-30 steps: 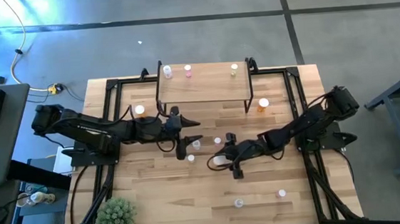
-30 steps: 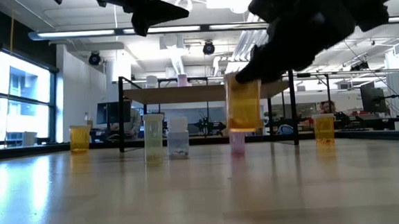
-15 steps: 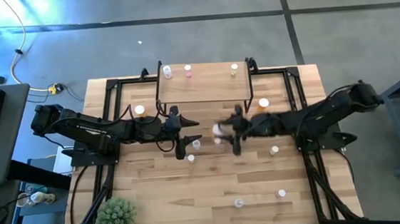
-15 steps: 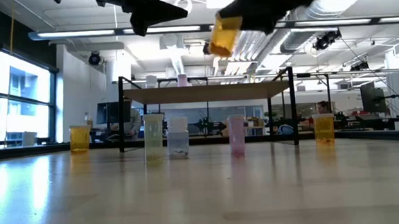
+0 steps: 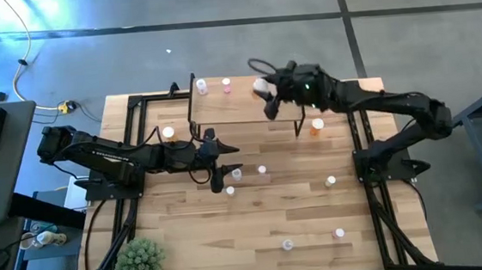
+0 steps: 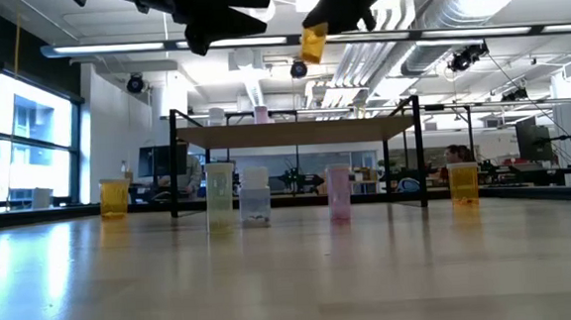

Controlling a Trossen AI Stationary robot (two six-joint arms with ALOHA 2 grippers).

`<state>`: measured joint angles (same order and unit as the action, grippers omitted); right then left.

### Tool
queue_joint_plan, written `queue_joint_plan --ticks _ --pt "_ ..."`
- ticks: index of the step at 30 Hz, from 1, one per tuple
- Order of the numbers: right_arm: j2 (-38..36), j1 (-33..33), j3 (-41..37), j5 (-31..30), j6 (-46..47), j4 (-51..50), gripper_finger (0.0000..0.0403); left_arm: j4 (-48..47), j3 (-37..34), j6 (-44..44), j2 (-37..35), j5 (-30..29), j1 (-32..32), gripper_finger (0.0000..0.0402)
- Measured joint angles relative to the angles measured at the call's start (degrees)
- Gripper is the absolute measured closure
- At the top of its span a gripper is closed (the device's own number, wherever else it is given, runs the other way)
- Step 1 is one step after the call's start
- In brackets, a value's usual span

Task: Pick and place medicine bottles onto shelf by color
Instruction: Put the middle bottom orange pill bottle on the shelf

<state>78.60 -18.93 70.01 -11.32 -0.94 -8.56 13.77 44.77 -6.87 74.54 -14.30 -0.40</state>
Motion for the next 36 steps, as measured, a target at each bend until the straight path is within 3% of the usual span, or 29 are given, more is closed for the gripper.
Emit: queue_joint_plan --ticks 8,16,36 --pt "10.11 -6.15 4.06 3.84 0.46 -0.51 0.0198 -0.55 0.0 0.0 0.0 0.17 -0.02 0.0177" --pt "16.62 -9.39 4.18 3.87 -0.69 -2.06 0.0198 -0.74 0.0 0.02 0.0 0.17 -0.02 0.0177" --pt "17.25 -9.98 4.16 1.1 -1.55 -2.18 0.0187 -0.71 0.0 0.02 0.0 0.17 0.0 0.0177"
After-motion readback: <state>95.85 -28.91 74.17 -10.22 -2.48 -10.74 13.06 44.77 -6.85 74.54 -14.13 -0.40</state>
